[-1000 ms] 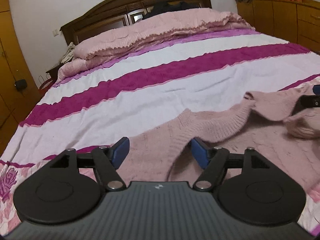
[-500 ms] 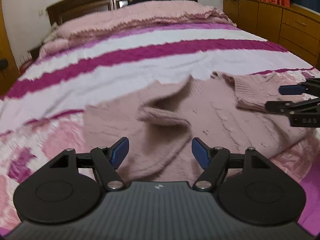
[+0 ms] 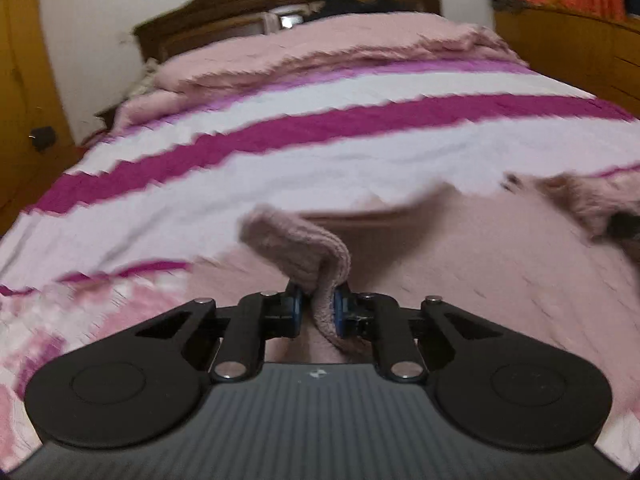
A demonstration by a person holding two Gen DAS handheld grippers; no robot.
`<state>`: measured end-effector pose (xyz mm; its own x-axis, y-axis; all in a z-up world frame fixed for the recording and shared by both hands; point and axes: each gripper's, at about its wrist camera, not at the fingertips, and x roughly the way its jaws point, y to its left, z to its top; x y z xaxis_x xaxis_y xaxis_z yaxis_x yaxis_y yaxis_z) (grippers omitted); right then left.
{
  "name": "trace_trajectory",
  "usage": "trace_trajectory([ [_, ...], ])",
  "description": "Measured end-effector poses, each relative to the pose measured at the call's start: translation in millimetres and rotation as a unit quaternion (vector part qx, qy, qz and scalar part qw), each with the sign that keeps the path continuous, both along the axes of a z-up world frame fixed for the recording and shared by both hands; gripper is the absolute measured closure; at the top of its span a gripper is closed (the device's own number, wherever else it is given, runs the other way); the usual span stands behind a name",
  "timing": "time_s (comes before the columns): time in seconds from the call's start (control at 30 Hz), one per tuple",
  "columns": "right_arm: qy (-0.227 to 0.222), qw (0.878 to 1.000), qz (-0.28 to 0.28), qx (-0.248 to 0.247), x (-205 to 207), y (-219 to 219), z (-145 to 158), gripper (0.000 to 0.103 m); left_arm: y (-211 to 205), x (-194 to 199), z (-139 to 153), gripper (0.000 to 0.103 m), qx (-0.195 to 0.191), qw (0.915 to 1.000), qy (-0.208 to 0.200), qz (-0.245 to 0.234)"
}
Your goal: Fold small clothes
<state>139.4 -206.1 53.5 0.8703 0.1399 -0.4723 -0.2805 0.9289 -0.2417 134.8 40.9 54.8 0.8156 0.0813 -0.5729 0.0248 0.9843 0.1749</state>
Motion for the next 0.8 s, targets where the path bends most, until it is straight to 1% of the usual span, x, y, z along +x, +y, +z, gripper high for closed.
trace_trajectory([
  [0.07,-0.014,0.999,-0.03,0.001,9,-12,5,0.087,11,10,7,0.087,0.009,0.9998,-0.011,0.011],
  [0.17,-0.005,0.998,-0.061,0.021,27,-31,3,0.088,27,28,11,0.09,0.019,0.9994,-0.016,0.025],
  [0.2,-0.006,0.997,-0.075,0.018,32,-36,-1,0.091,32,33,10,0.092,0.02,0.9992,-0.014,0.031],
  [0.27,0.008,0.996,-0.091,0.02,43,-44,-10,0.09,43,44,6,0.092,0.025,0.9986,-0.006,0.047],
  [0.3,0.02,0.994,-0.099,0.03,47,-48,-16,0.089,48,50,1,0.092,0.02,0.9983,0.005,0.054],
  [0.37,0.024,0.993,-0.106,0.048,48,-54,-22,0.088,59,58,-7,0.092,0.016,0.9975,0.019,0.067],
  [0.43,0.022,0.993,-0.105,0.048,48,-54,-24,0.087,66,61,-15,0.091,0.013,0.9972,0.026,0.069],
  [0.5,0.022,0.993,-0.106,0.047,50,-56,-24,0.083,70,61,-21,0.091,0.015,0.9971,0.025,0.07],
  [0.6,0.027,0.99,-0.116,0.074,53,-63,-21,0.081,73,59,-27,0.091,0.016,0.9969,0.026,0.073],
  [0.67,0.019,0.986,-0.14,0.089,53,-70,-16,0.08,72,56,-29,0.091,0.018,0.9969,0.022,0.073],
  [0.73,-0.002,0.981,-0.178,0.081,49,-77,-10,0.08,70,55,-30,0.091,0.02,0.997,0.02,0.072],
  [0.8,-0.005,0.977,-0.199,0.082,49,-86,-7,0.08,70,54,-30,0.091,0.021,0.997,0.022,0.071],
])
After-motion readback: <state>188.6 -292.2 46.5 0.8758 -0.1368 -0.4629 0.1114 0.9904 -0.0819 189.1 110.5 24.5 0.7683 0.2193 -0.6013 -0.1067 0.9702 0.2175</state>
